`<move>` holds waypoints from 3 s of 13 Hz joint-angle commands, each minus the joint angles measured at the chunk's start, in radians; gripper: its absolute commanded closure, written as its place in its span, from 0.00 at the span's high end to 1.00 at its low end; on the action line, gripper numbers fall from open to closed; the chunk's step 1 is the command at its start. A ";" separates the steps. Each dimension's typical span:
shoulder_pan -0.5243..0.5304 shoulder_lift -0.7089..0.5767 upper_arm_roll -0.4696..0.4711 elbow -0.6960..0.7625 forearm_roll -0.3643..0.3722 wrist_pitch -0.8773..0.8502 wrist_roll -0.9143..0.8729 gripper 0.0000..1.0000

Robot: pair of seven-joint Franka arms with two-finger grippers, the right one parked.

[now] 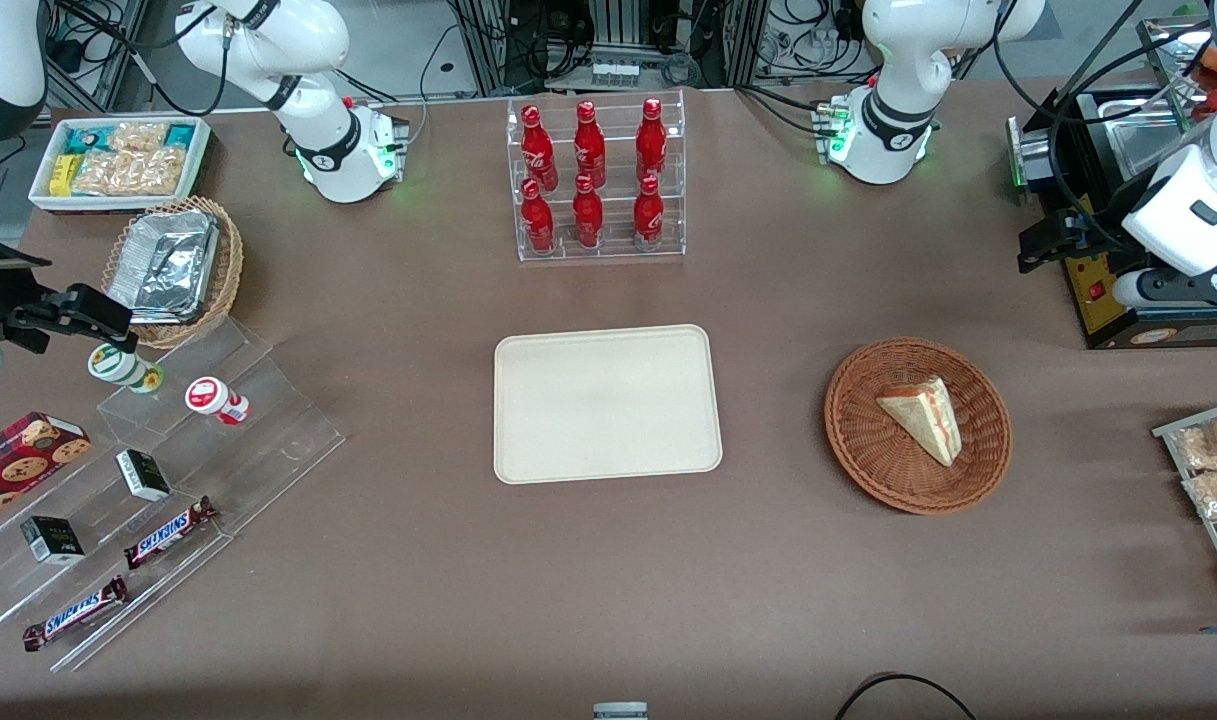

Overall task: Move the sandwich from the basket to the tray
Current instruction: 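Move the left gripper over the sandwich in the wicker basket, then lower the open left gripper around the wrapped sandwich and close it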

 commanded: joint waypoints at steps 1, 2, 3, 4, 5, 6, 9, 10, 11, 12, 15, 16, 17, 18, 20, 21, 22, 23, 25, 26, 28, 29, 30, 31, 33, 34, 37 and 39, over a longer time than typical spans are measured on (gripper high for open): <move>-0.009 0.000 0.010 0.009 0.002 -0.001 0.017 1.00; -0.010 0.002 0.009 0.009 0.002 -0.006 0.016 1.00; -0.010 0.004 0.009 0.008 0.002 -0.006 0.016 1.00; -0.012 0.007 0.009 0.003 0.005 0.000 0.014 1.00; -0.012 0.010 0.009 -0.014 0.005 0.019 0.014 1.00; -0.014 0.010 0.009 -0.047 0.005 0.054 0.014 1.00; -0.012 0.013 0.009 -0.113 0.002 0.118 0.013 1.00; -0.012 0.011 0.009 -0.144 0.002 0.152 0.011 1.00; -0.012 0.011 0.009 -0.176 0.002 0.184 0.008 1.00; -0.012 0.013 0.009 -0.207 0.002 0.219 0.008 1.00; -0.015 0.014 0.007 -0.326 0.003 0.371 -0.001 1.00; -0.017 0.014 0.007 -0.356 0.002 0.407 -0.004 1.00; -0.017 0.014 0.007 -0.382 0.002 0.437 -0.012 1.00; -0.017 0.016 0.007 -0.405 0.002 0.469 -0.018 1.00; -0.018 0.043 0.006 -0.443 0.002 0.551 -0.022 1.00; -0.018 0.060 0.006 -0.454 0.003 0.577 -0.036 1.00; -0.018 0.079 0.004 -0.456 0.003 0.592 -0.059 1.00; -0.018 0.095 0.004 -0.454 0.002 0.605 -0.088 1.00; -0.018 0.120 0.004 -0.456 0.002 0.635 -0.154 1.00; -0.018 0.134 0.004 -0.454 0.002 0.643 -0.200 1.00; -0.036 0.149 0.004 -0.454 0.005 0.684 -0.327 1.00; -0.040 0.158 0.004 -0.453 0.008 0.691 -0.388 1.00; -0.041 0.165 0.004 -0.451 0.012 0.698 -0.444 1.00; -0.049 0.169 0.004 -0.454 0.015 0.711 -0.496 1.00; -0.050 0.171 0.004 -0.456 0.015 0.718 -0.586 1.00; -0.052 0.171 0.004 -0.456 0.015 0.720 -0.632 1.00; -0.052 0.169 0.004 -0.474 0.023 0.727 -0.690 1.00; -0.052 0.165 0.004 -0.511 0.034 0.776 -0.688 1.00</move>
